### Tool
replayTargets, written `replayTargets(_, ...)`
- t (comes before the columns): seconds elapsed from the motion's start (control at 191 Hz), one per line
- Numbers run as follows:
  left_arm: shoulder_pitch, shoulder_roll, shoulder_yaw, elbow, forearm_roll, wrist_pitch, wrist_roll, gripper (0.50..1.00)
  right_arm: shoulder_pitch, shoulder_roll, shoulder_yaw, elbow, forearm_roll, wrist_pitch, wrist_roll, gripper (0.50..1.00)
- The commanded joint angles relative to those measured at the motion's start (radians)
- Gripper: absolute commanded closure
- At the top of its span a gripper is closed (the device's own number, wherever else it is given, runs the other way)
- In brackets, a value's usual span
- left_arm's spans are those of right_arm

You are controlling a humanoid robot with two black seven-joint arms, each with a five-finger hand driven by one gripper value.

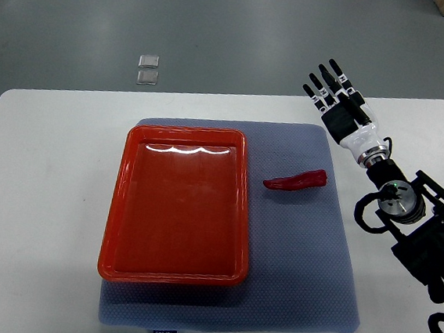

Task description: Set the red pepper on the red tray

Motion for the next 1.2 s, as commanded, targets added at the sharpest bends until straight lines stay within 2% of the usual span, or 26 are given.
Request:
replayTargets(0.0, 0.001, 0.000, 0.000, 0.000, 0.000, 0.000, 0.000, 0.500, 0.000, 0.000, 0.000, 0.000, 0.000, -0.002, 0.000, 0.579)
replayTargets(0.449, 0.000, 0.000, -0.001, 0.001, 0.000, 0.000, -0.002, 0.500, 0.048, -0.023, -0.026, 0.002, -0.021, 0.000, -0.009, 0.579)
replayTargets(0.616, 0.000, 0.000, -0.001, 0.000, 0.000, 0.000, -0.002, 0.500, 0.135, -0.066, -0.113, 0.003, -0.212, -0.005, -0.023, 0.579)
replayTargets(0.857, 0.000, 0.000, 0.000, 0.000, 0.002, 0.000, -0.002, 0.500, 0.381, -0.221, -0.452, 0.087, -0.629, 0.020, -0.090, 0.579)
replayTargets(1.045, -0.002, 0.000, 0.000, -0.002, 0.003, -0.002, -0.002, 0.500, 0.695, -0.287, -0.919, 0.153, -0.699, 0.107, -0.153, 0.579)
replayTargets(1.196, -0.002, 0.000, 0.000, -0.002, 0.003, -0.002, -0.002, 0.500, 0.911, -0.288, -1.246, 0.275, -0.727, 0.156, -0.184, 0.579)
